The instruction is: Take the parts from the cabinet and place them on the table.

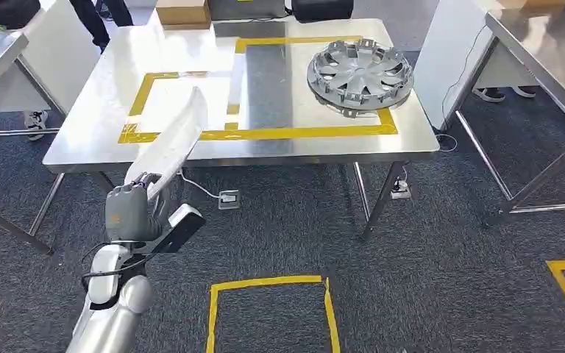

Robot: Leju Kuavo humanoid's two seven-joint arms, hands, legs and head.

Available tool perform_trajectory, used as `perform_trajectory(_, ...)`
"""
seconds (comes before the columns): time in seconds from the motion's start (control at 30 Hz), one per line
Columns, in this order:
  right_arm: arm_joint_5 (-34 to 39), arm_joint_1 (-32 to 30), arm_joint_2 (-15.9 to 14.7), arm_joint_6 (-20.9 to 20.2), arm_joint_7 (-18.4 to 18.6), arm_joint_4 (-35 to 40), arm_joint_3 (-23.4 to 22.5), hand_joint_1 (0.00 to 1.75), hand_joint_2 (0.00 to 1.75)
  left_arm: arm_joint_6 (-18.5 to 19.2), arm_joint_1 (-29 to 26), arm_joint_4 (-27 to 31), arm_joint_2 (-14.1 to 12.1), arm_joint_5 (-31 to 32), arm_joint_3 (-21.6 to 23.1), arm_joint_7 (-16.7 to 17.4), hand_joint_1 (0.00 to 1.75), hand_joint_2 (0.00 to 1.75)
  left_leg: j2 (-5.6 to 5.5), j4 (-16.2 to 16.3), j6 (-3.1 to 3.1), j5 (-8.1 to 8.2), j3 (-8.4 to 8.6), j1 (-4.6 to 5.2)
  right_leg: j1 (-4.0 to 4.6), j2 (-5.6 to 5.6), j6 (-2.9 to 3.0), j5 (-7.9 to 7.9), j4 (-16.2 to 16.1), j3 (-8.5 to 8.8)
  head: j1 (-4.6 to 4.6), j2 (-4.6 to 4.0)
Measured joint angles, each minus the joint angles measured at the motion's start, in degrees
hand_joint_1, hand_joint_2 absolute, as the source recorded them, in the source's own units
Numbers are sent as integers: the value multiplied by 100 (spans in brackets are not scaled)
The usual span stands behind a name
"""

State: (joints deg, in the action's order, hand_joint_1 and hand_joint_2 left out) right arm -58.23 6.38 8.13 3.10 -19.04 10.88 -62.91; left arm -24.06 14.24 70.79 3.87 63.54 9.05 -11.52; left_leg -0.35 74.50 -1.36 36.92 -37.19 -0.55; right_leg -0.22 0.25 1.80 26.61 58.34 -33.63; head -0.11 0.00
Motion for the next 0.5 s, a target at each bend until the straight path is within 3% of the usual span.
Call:
perform_trajectory(0.03,4,-11,-2,2,-60,0,11,0,175,-7,-7,-4,-17,-42,-11,-42,175,175,0,67,0,132,-160,0,3,11,-1,66,0,80,-2,0)
perform_trajectory(0.07,29,-20,-7,0,-142,0,11,0,175,-16,-4,-18,-37,-83,-22,-83,175,175,1,-45,9,99,-218,1,5,20,-5,133,0,170,-4,0)
perform_trajectory(0.1,57,-26,-9,-2,-195,0,11,0,175,-24,3,-24,-50,-114,-39,-118,175,175,1,-310,25,-89,-203,1,5,29,-11,205,0,270,-7,0)
perform_trajectory(0.13,59,-22,-9,-2,-221,0,13,0,175,-35,10,-26,-61,-127,-61,-136,175,175,2,-717,48,-433,-137,2,5,32,-19,285,0,379,-7,0)
perform_trajectory(0.17,55,-20,-9,2,-247,0,22,0,175,-46,17,-31,-85,-142,-70,-149,175,175,2,-1152,84,-932,-76,8,5,32,-38,364,0,469,-15,0)
perform_trajectory(0.2,55,-16,-9,4,-260,-2,37,0,175,-55,27,-59,-92,-160,-74,-160,175,175,9,-1497,110,-1378,-135,31,31,42,-72,437,43,513,-24,0)
perform_trajectory(0.23,55,-1,-9,9,-266,0,46,0,175,-64,48,-74,-103,-164,-90,-166,175,175,10,-1406,118,-1131,-108,42,38,71,-117,508,39,493,-31,0)
perform_trajectory(0.27,53,16,-11,13,-256,0,48,0,175,-66,48,-63,-103,-162,-94,-155,175,175,8,-1416,148,-1248,-65,46,35,60,-160,578,22,510,-24,0)
perform_trajectory(0.33,50,21,-9,2,-209,0,50,0,175,-81,81,-44,-123,-149,-127,-103,175,175,4,-1449,220,-1197,8,21,52,68,-209,540,102,607,-17,0)
perform_trajectory(0.37,24,34,-11,-4,-155,4,55,0,175,-92,83,-2,-122,-103,-149,-57,175,175,0,-1482,248,-1178,94,-8,29,49,-225,544,224,552,-18,0)
perform_trajectory(0.4,7,49,-2,-15,-140,2,64,0,175,-105,86,44,-129,-92,-177,-33,175,175,-1,-1495,274,-1141,154,-13,32,32,-255,531,527,389,-4,0)
perform_trajectory(0.43,0,58,19,-37,-79,2,70,0,175,-114,86,83,-131,-85,-205,-24,175,175,-1,-1499,297,-1096,193,-14,12,23,-299,601,941,110,24,0)
perform_trajectory(0.5,0,46,43,-44,-26,2,77,0,175,-110,51,129,-133,-57,-240,-7,175,175,-5,-1499,304,-992,282,-14,-19,15,-357,934,1575,-423,31,0)
